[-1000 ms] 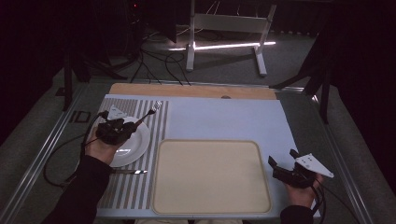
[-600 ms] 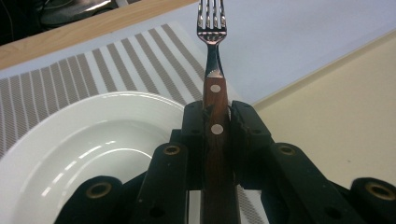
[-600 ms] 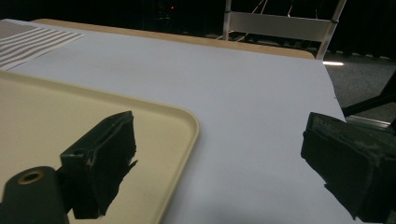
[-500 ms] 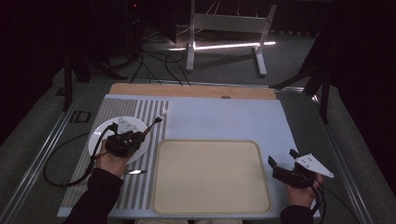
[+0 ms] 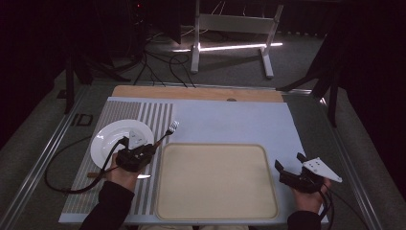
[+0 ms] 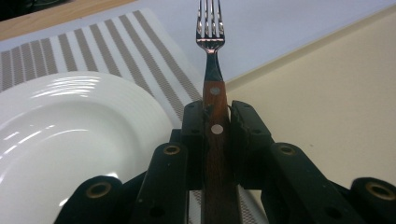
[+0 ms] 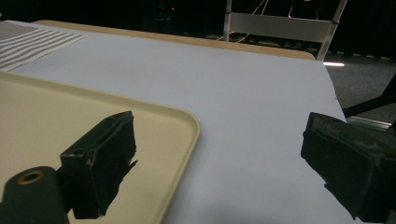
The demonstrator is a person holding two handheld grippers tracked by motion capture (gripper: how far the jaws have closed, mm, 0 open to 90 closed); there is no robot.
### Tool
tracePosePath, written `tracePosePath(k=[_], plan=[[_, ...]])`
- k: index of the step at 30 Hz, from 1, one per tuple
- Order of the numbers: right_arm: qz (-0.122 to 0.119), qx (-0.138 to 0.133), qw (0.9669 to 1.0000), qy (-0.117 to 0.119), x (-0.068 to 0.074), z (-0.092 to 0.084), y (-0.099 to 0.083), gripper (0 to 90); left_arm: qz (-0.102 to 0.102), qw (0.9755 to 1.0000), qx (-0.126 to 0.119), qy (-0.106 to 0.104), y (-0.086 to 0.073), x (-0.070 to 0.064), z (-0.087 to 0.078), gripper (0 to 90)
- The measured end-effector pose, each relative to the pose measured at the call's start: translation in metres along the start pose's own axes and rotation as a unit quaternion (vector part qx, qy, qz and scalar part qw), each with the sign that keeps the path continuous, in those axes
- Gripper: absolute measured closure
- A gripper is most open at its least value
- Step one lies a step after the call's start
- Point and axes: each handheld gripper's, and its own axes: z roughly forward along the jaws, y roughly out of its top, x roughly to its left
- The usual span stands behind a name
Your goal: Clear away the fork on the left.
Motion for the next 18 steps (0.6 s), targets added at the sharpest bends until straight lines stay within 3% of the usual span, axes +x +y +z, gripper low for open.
tracePosePath(k=[9,18], plan=[[-0.001,-0.001,1.0000,0.001,0.000,0.000,0.000,9.9,0.005,1.0000,-0.001,-0.004,-0.011,-0.020,0.001,77.3],[-0.001,-0.002,1.0000,0.001,0.000,0.000,0.000,9.9,0.005,0.9999,0.003,-0.009,-0.021,-0.030,0.006,77.3]])
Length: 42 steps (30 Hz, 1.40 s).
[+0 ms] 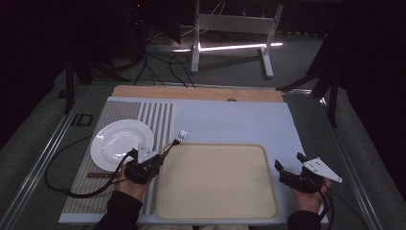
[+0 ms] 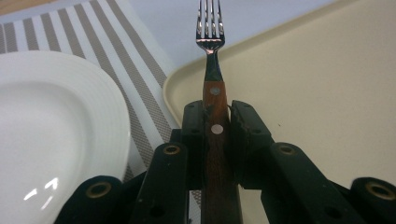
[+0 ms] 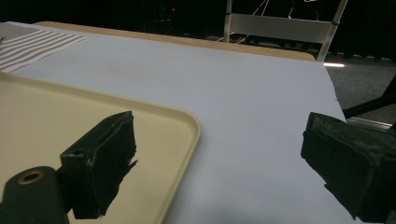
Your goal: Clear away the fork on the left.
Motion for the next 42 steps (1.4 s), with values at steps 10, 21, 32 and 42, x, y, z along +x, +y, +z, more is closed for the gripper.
tracePosePath(k=[10,21,32,42], plan=[[0.003,0.001,1.0000,0.000,-0.001,0.001,0.000,9.9,-0.008,0.9999,0.005,0.007,-0.011,-0.009,0.004,77.3],[0.000,0.000,1.0000,0.001,-0.001,0.001,0.000,9.9,-0.013,0.9999,0.007,0.009,-0.018,-0.017,0.005,77.2],[-0.001,-0.001,1.0000,0.003,0.000,0.002,0.001,9.9,-0.021,0.9996,0.016,0.008,-0.026,-0.027,0.008,77.2],[-0.001,-0.001,1.0000,0.004,0.000,0.002,0.001,9.9,-0.029,0.9991,0.030,0.011,-0.029,-0.031,0.011,77.0]])
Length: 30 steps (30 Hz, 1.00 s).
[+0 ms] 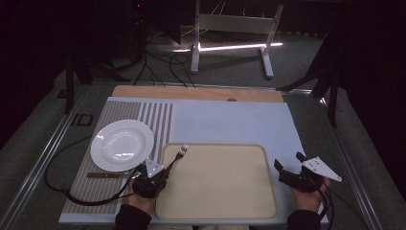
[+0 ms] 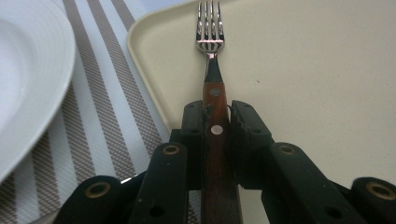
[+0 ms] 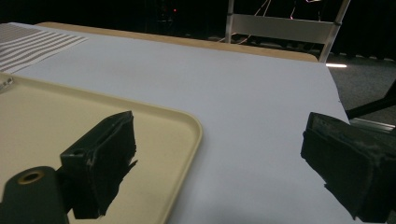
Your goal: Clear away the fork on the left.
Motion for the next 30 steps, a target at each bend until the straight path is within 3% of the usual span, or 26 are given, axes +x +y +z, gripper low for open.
tracePosePath(k=[6,14,15,16,17,18,19,22,23,24,30], plan=[[-0.001,0.002,1.0000,0.000,0.001,0.001,0.000,9.9,-0.001,1.0000,0.004,-0.009,-0.001,-0.005,0.001,76.7],[-0.004,0.004,1.0000,0.000,0.001,0.002,0.000,9.9,-0.004,0.9993,0.001,-0.037,-0.001,-0.009,0.002,74.3],[-0.004,0.004,1.0000,0.000,0.002,0.002,0.000,9.9,-0.003,0.9991,0.000,-0.042,-0.001,-0.009,0.002,69.8],[-0.004,0.005,1.0000,0.000,0.002,0.002,0.000,9.9,-0.005,0.9987,-0.002,-0.051,0.000,-0.009,0.002,58.4],[-0.004,0.005,1.0000,0.000,0.002,0.002,0.000,9.9,-0.006,0.9986,-0.002,-0.053,0.000,-0.008,0.003,58.4],[-0.005,0.005,1.0000,0.000,0.002,0.002,0.000,9.9,-0.006,0.9986,-0.001,-0.053,0.001,-0.008,0.003,46.6],[-0.005,0.005,1.0000,0.000,0.002,0.002,0.000,9.9,-0.004,0.9985,0.001,-0.055,0.002,-0.007,0.004,46.6],[-0.005,0.006,1.0000,0.000,0.002,0.002,0.000,9.8,0.012,0.9991,-0.003,-0.041,0.002,-0.006,0.005,25.2],[-0.005,0.006,1.0000,0.000,0.002,0.002,0.000,9.8,0.015,0.9991,-0.005,-0.040,0.002,-0.006,0.005,25.2],[-0.005,0.006,1.0000,0.000,0.002,0.002,0.000,9.9,0.018,0.9992,-0.005,-0.036,0.003,-0.006,0.005,15.5],[-0.006,0.003,1.0000,0.000,0.001,0.002,0.000,9.8,0.038,0.9983,-0.027,-0.036,0.009,0.001,0.000,5.0]])
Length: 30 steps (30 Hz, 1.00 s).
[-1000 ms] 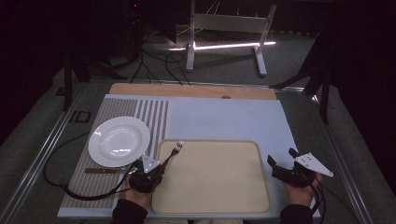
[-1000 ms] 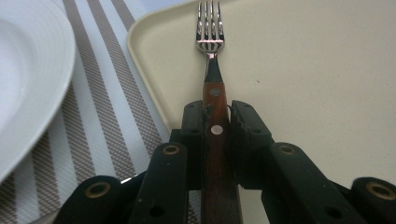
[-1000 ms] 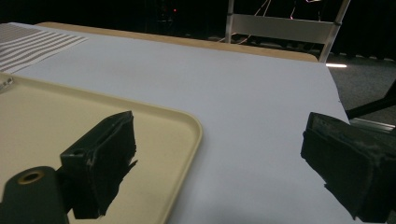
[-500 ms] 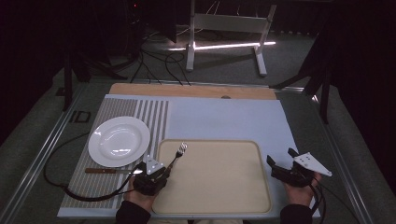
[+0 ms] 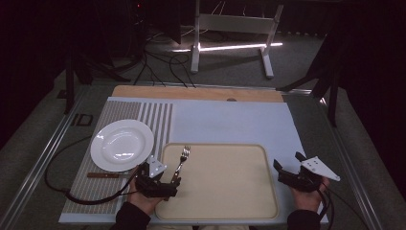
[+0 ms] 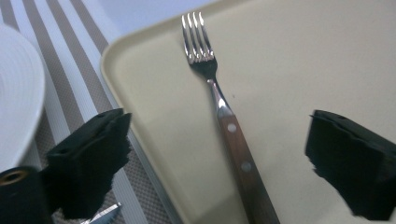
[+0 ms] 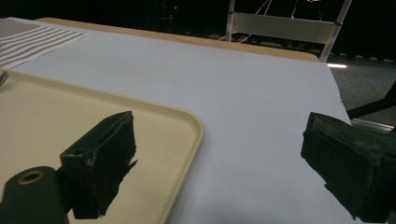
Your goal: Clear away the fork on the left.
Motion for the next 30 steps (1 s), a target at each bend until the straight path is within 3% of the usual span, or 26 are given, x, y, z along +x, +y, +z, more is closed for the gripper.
tracePosePath(k=[8,12,15,24,30], plan=[[0.001,0.001,1.0000,0.000,0.000,0.000,0.000,9.9,0.018,0.9989,-0.044,-0.001,0.010,0.024,-0.017,0.1],[0.002,0.002,1.0000,0.001,0.000,0.000,0.000,9.8,0.024,0.9962,-0.083,0.000,0.013,0.042,-0.030,0.1],[0.000,0.002,1.0000,0.003,0.000,0.001,-0.001,9.8,0.026,0.9953,-0.093,0.006,0.012,0.050,-0.034,0.1],[0.001,0.001,1.0000,0.007,-0.002,0.002,-0.001,9.8,0.003,0.9910,-0.134,-0.009,-0.006,0.079,-0.048,0.0],[0.002,-0.001,0.9999,0.012,-0.003,0.003,-0.001,9.7,0.001,0.9894,-0.145,-0.004,-0.021,0.088,-0.054,0.0]])
